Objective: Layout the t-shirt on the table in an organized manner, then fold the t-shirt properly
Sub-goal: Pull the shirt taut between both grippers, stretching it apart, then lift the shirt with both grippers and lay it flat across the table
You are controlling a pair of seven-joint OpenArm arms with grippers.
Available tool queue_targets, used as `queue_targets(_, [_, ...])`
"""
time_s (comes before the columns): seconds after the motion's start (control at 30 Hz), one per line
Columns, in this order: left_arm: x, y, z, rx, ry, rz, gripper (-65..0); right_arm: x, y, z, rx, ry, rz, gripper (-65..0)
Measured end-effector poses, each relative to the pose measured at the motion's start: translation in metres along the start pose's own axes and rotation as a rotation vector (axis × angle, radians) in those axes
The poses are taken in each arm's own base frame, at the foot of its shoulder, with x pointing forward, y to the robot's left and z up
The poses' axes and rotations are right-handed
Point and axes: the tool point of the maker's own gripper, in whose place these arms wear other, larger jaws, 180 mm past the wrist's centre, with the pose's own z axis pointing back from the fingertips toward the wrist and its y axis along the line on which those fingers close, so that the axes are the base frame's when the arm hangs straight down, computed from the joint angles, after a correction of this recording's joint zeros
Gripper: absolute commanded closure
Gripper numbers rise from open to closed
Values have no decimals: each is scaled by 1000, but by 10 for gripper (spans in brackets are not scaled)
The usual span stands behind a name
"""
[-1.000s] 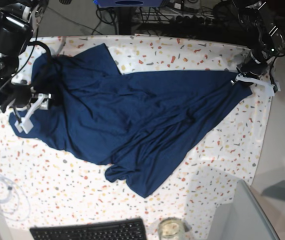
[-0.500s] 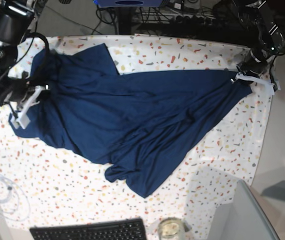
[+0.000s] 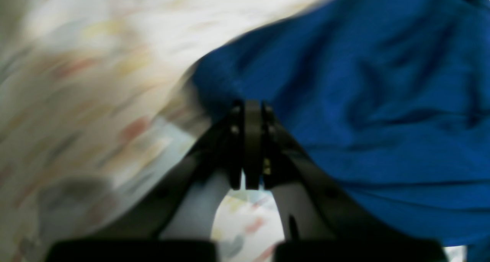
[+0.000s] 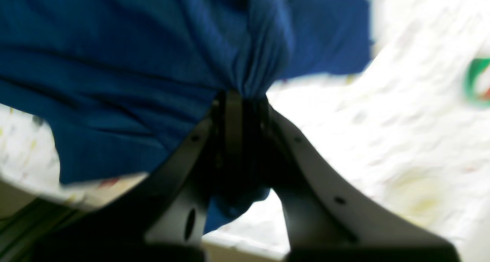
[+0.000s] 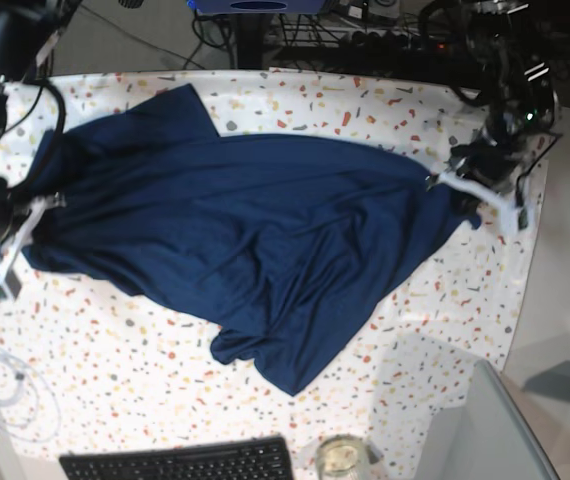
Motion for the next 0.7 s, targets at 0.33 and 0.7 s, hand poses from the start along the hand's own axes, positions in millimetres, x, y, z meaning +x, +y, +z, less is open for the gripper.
queue_targets(0.33, [164, -115, -38, -141, -202, -189, 0, 149, -64, 5, -82, -54, 128, -3])
queue_targets(0.7, [376, -158, 32, -204, -636, -65, 0, 330, -115, 163, -321, -426, 270, -3])
